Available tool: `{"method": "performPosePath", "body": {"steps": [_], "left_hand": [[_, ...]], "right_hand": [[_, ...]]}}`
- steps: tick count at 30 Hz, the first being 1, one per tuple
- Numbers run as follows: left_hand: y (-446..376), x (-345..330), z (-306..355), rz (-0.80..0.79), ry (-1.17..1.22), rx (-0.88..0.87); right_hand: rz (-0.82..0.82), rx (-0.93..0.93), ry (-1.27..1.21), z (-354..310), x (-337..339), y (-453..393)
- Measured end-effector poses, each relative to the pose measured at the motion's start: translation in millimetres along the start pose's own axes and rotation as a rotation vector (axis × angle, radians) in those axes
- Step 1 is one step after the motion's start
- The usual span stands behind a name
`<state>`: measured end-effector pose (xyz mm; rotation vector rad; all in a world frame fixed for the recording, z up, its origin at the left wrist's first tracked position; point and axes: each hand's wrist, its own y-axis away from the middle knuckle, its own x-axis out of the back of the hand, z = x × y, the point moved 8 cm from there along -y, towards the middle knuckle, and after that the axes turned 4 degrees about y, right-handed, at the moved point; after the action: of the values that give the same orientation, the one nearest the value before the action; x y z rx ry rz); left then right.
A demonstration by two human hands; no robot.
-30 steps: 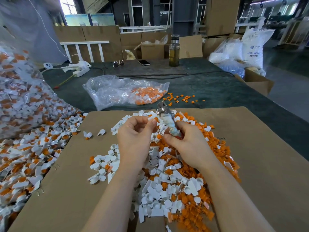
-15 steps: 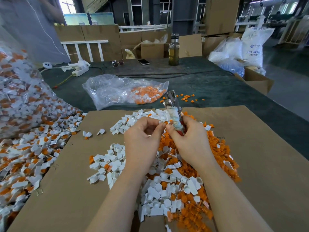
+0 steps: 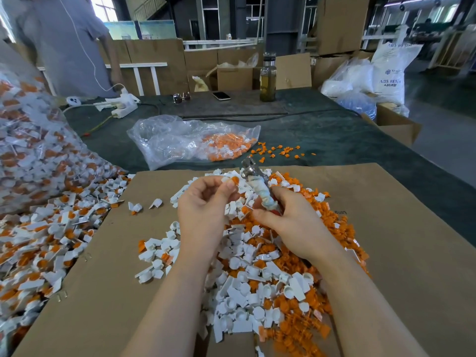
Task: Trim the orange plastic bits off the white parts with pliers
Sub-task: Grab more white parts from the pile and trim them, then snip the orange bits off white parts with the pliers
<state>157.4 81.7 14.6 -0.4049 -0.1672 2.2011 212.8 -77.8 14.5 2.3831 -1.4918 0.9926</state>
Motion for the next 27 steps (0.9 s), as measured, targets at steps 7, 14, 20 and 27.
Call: {"method": "performPosePath", "body": {"steps": [7, 14, 20, 27], "left_hand": [[-2, 2, 4, -0.023, 0.049, -0.028], [-2, 2, 5, -0.044, 0.037, -0.021], [-2, 2, 6, -0.045, 0.035, -0.027], [-2, 2, 2, -0.035, 0.043, 0.016]], "right_hand": [[-0.141, 0.042, 0.069, -5, -11, 3], [-0.146, 0.086, 0.13, -7, -15, 3], [-0.125, 0.089, 0.123, -7, -17, 3], [-0.103, 0.066, 0.165, -4, -18, 1]]}}
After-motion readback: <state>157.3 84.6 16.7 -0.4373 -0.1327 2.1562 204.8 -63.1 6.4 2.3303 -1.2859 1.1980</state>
